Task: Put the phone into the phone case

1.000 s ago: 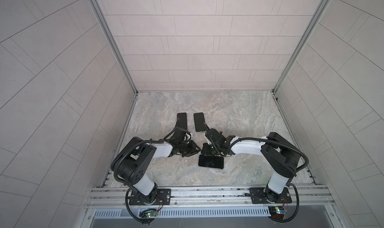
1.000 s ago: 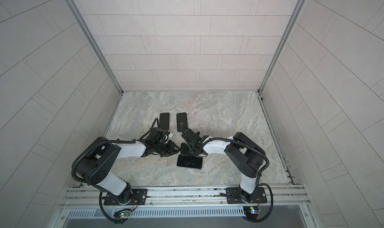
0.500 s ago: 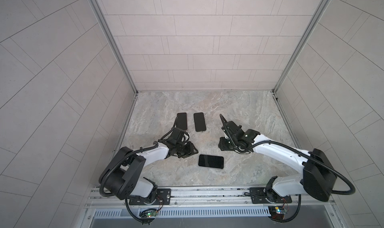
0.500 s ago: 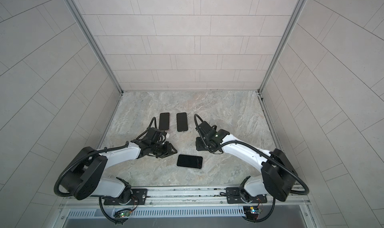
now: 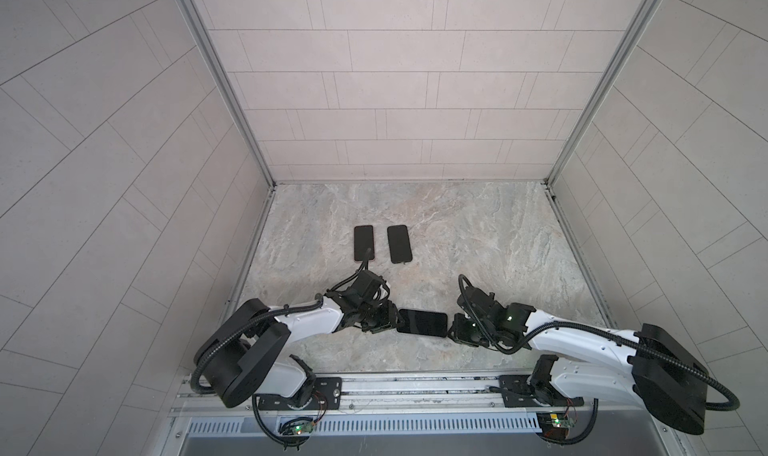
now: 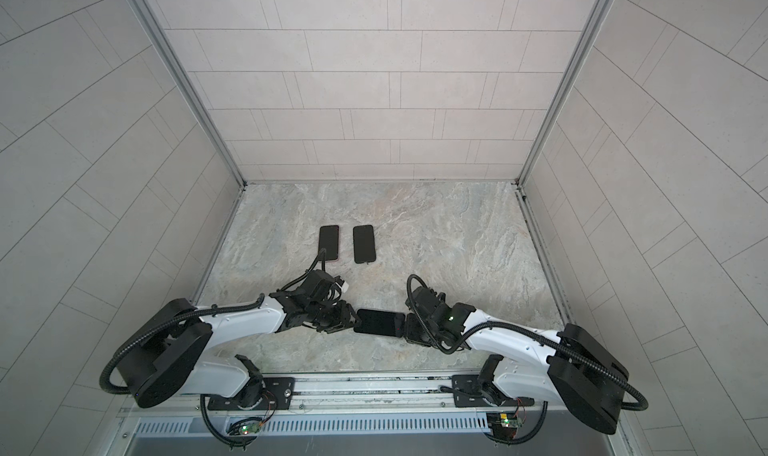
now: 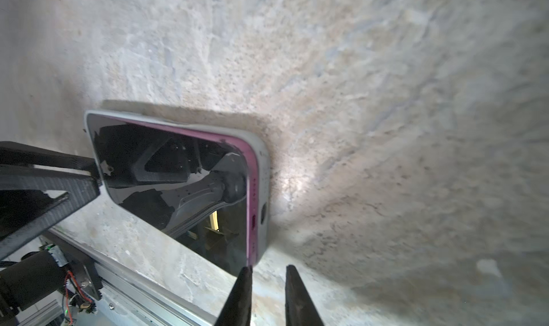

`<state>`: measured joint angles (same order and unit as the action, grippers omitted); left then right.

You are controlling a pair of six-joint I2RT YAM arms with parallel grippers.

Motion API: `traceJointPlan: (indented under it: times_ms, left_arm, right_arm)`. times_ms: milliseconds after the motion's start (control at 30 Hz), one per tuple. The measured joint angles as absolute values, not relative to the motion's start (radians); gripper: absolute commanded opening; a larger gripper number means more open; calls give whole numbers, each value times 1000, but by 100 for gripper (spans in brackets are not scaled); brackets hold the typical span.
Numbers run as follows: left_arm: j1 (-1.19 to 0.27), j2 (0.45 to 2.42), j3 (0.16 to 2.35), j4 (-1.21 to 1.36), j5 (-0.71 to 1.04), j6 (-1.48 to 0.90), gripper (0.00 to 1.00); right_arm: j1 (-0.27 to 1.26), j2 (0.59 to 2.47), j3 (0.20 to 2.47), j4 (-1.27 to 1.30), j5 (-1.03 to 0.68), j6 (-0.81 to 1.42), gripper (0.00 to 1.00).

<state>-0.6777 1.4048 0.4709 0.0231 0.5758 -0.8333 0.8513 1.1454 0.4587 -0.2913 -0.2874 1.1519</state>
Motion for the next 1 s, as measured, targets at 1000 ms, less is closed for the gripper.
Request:
traceJointPlan:
  times_ms: [1000]
  left_arm:
    - [-686, 1396, 488, -5, 494, -820, 40]
  right_arm:
    - [891, 1333, 568, -283, -280, 1251, 2]
